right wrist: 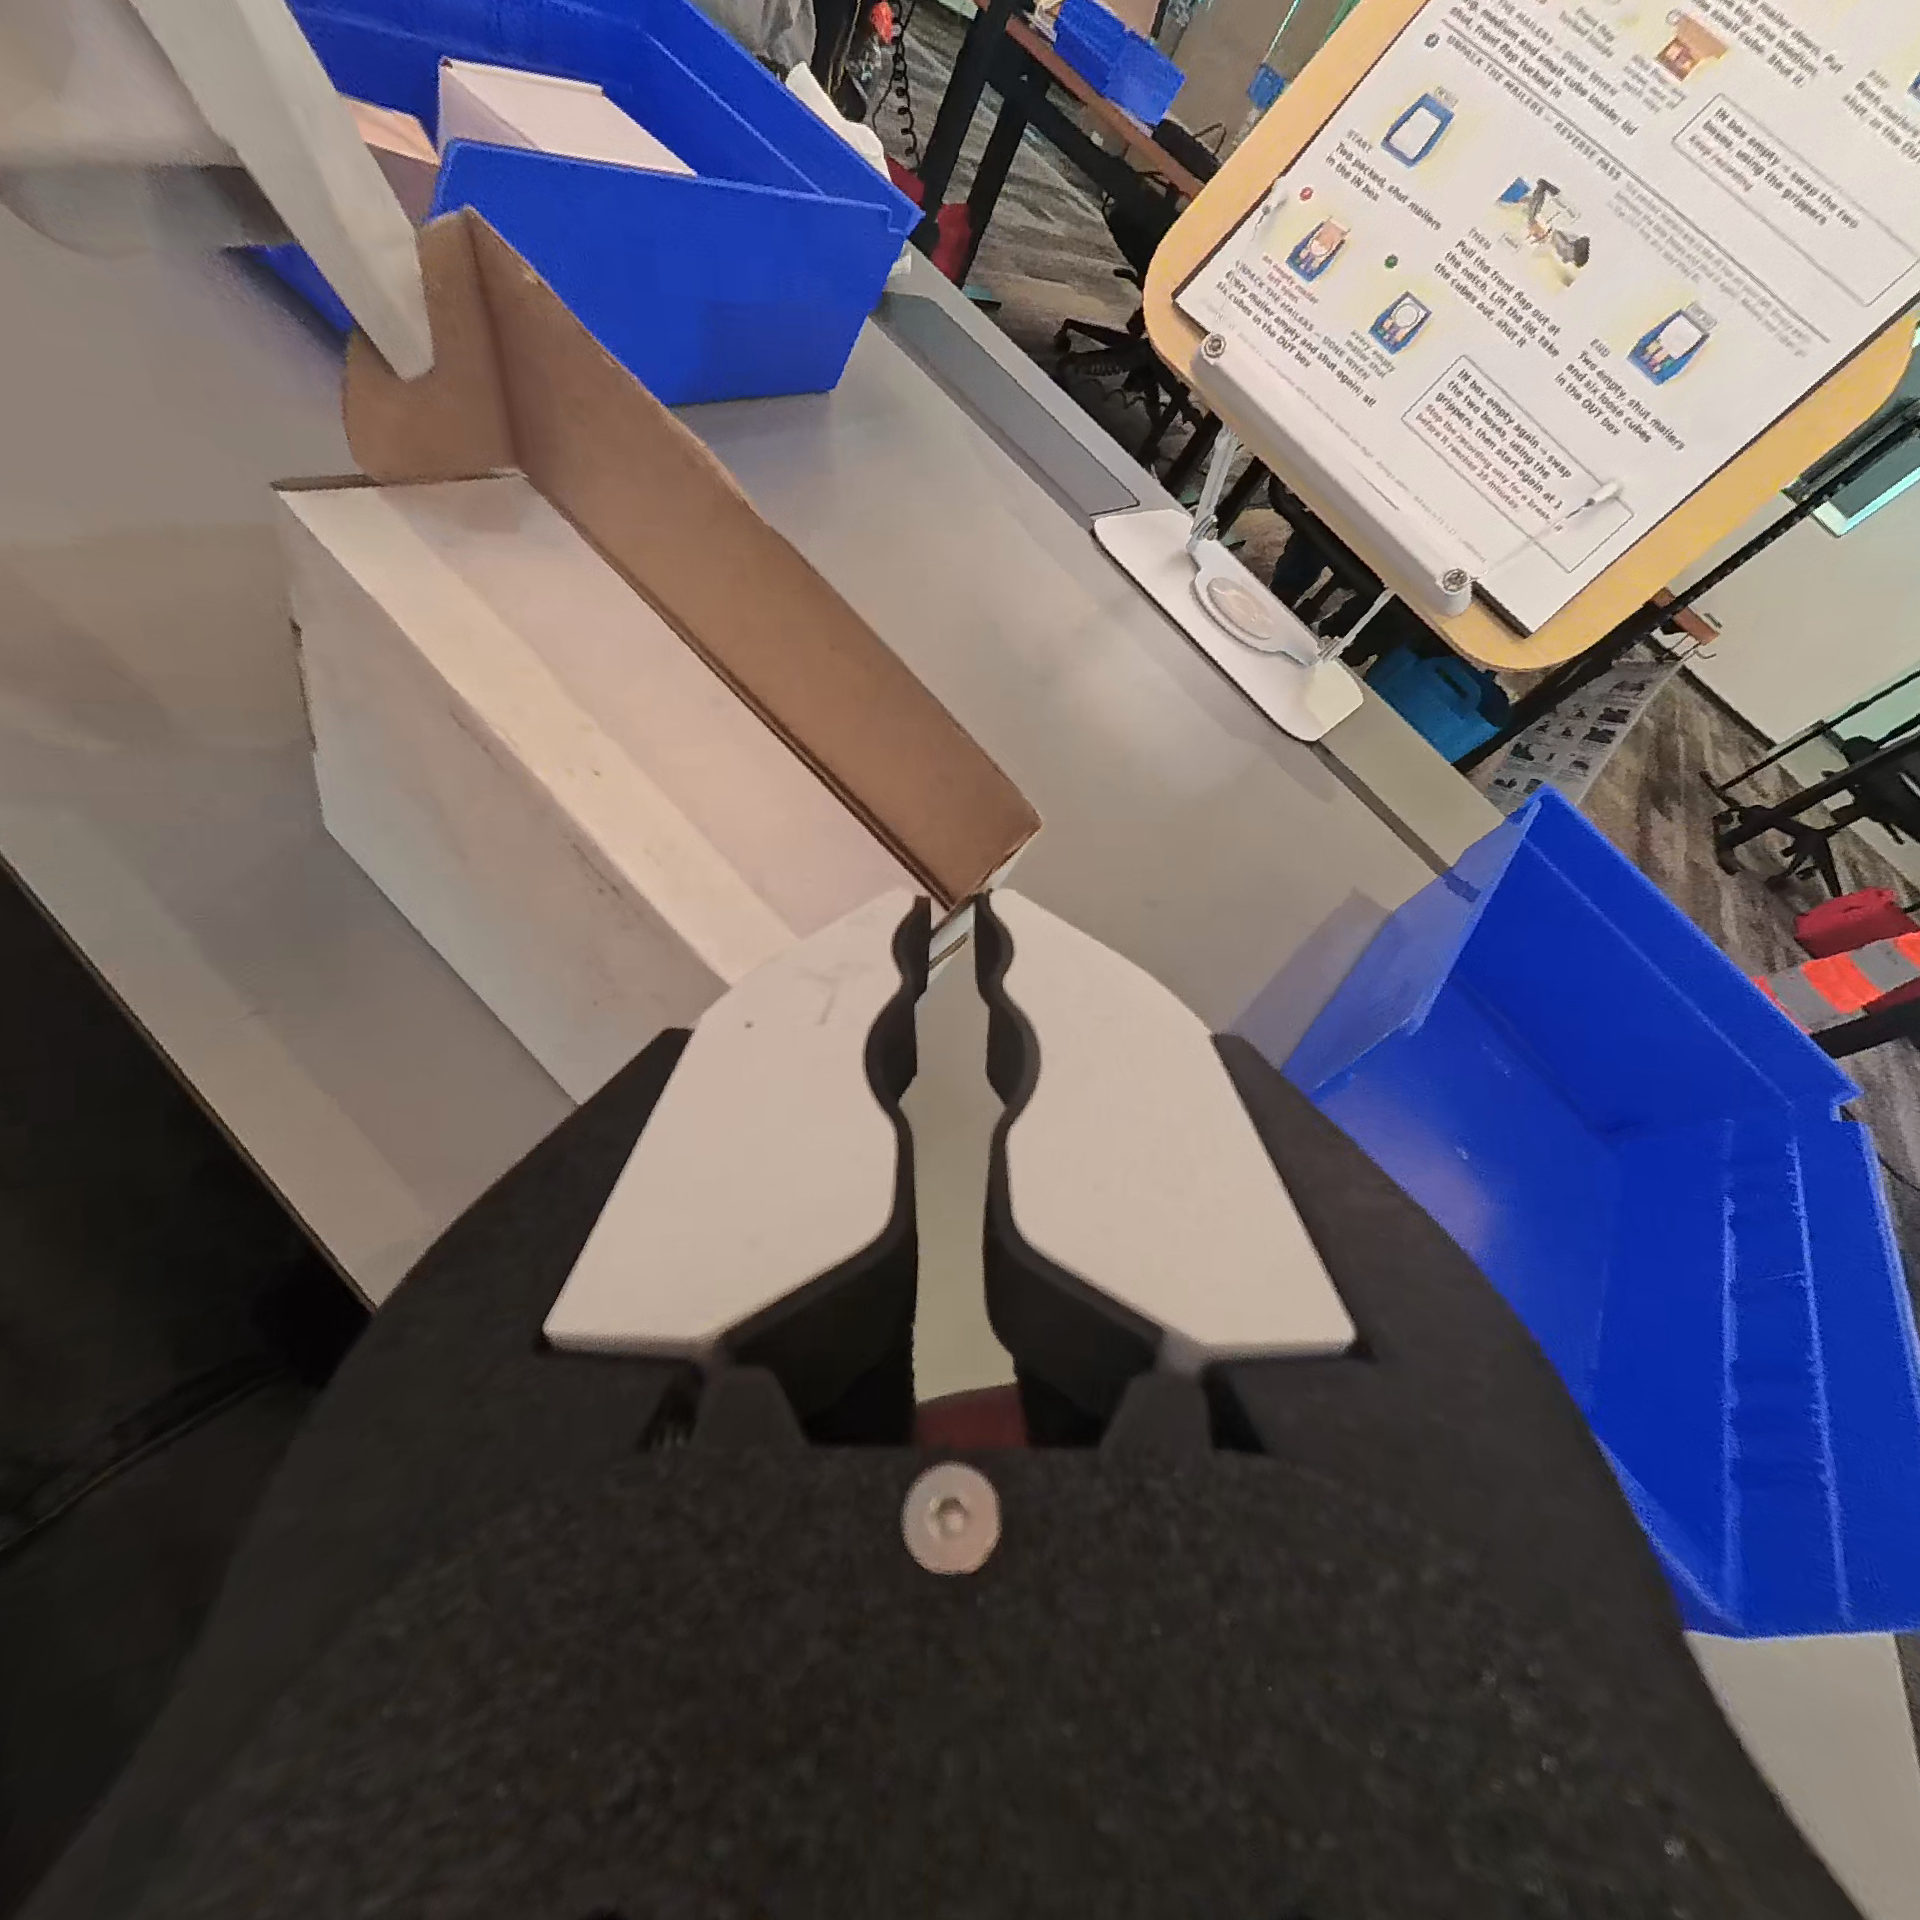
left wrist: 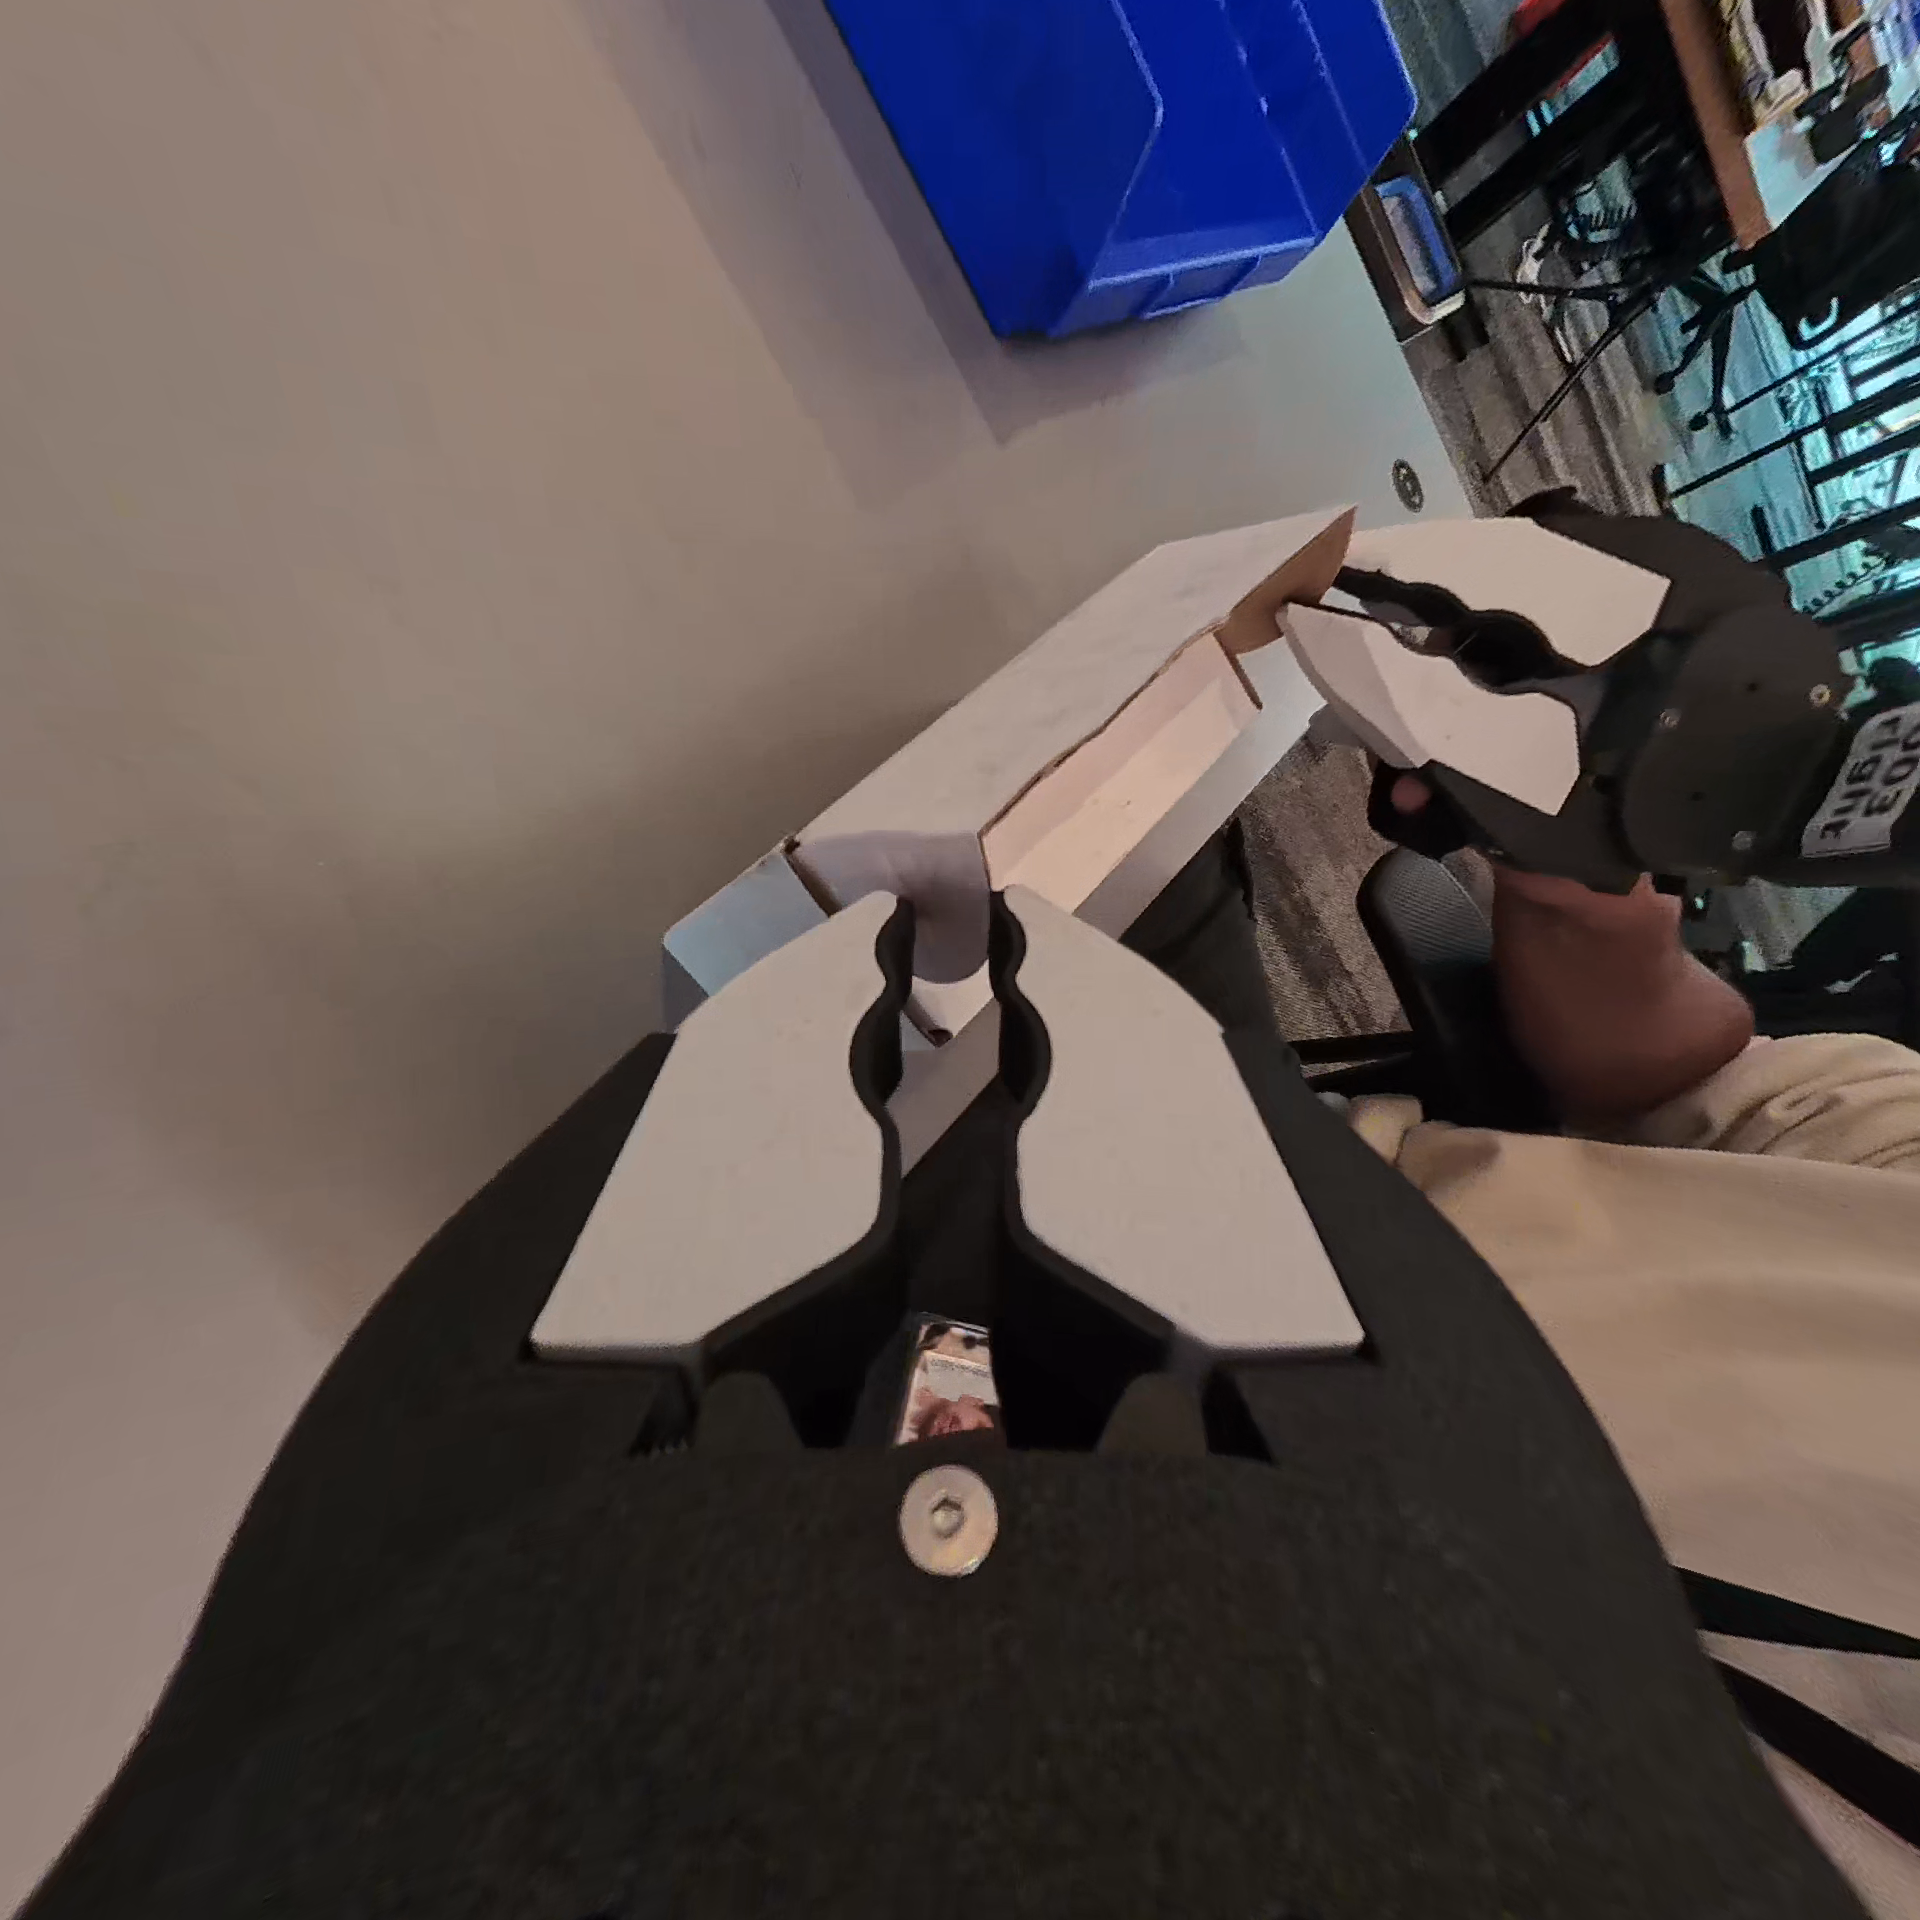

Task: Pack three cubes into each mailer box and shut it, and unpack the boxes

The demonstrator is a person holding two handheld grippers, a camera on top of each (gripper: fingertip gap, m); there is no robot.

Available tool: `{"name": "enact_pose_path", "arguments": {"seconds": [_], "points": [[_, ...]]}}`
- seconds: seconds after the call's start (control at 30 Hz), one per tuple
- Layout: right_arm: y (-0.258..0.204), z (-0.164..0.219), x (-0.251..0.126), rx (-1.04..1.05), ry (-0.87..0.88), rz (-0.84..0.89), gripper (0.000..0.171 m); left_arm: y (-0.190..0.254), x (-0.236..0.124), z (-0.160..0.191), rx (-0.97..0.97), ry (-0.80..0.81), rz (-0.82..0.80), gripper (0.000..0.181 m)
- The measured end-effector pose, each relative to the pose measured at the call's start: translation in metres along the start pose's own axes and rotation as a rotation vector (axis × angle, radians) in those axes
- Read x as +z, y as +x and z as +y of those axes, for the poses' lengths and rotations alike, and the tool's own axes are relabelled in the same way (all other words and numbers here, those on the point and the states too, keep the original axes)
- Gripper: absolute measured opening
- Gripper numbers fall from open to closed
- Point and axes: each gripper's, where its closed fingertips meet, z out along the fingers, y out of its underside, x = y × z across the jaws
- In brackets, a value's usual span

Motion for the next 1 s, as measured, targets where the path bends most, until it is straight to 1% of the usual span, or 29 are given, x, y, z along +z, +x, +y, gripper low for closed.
{"name": "enact_pose_path", "arguments": {"seconds": [0.13,0.33,0.53,0.6,0.7,0.73,0.77,0.8,0.87,0.93,1.0], "points": [[-0.002,0.001,0.001,0.01,0.005,-0.014,0.007,-0.003,-0.001,0.002,0.064,0.0,-0.022,0.012],[-0.003,0.002,0.001,0.007,-0.001,-0.018,0.007,-0.003,0.0,0.003,0.106,0.0,-0.03,0.011],[-0.007,0.009,0.001,-0.004,-0.023,-0.023,0.008,-0.006,0.005,0.012,0.299,0.045,-0.117,0.01],[-0.008,0.01,0.0,0.01,-0.021,-0.038,0.008,-0.004,0.005,0.014,0.339,0.075,-0.117,0.01],[-0.011,0.01,-0.002,0.053,-0.005,-0.09,0.014,-0.001,0.004,0.017,0.347,0.145,-0.081,0.013],[-0.009,0.011,-0.004,0.076,-0.004,-0.098,0.017,0.002,0.003,0.019,0.332,0.166,-0.055,0.019],[-0.008,0.01,-0.007,0.108,0.008,-0.114,0.02,0.003,0.001,0.018,0.315,0.192,-0.038,0.03],[-0.006,0.007,-0.01,0.148,0.035,-0.135,0.023,0.004,-0.004,0.017,0.308,0.229,-0.025,0.036],[0.001,-0.005,-0.018,0.243,0.115,-0.152,0.023,0.006,-0.017,0.009,0.317,0.337,-0.028,0.035],[0.006,-0.019,-0.02,0.33,0.182,-0.18,0.018,0.008,-0.031,-0.005,0.318,0.448,-0.045,0.027],[0.008,-0.028,-0.013,0.397,0.199,-0.199,0.018,0.016,-0.036,-0.017,0.307,0.489,-0.025,0.025]]}}
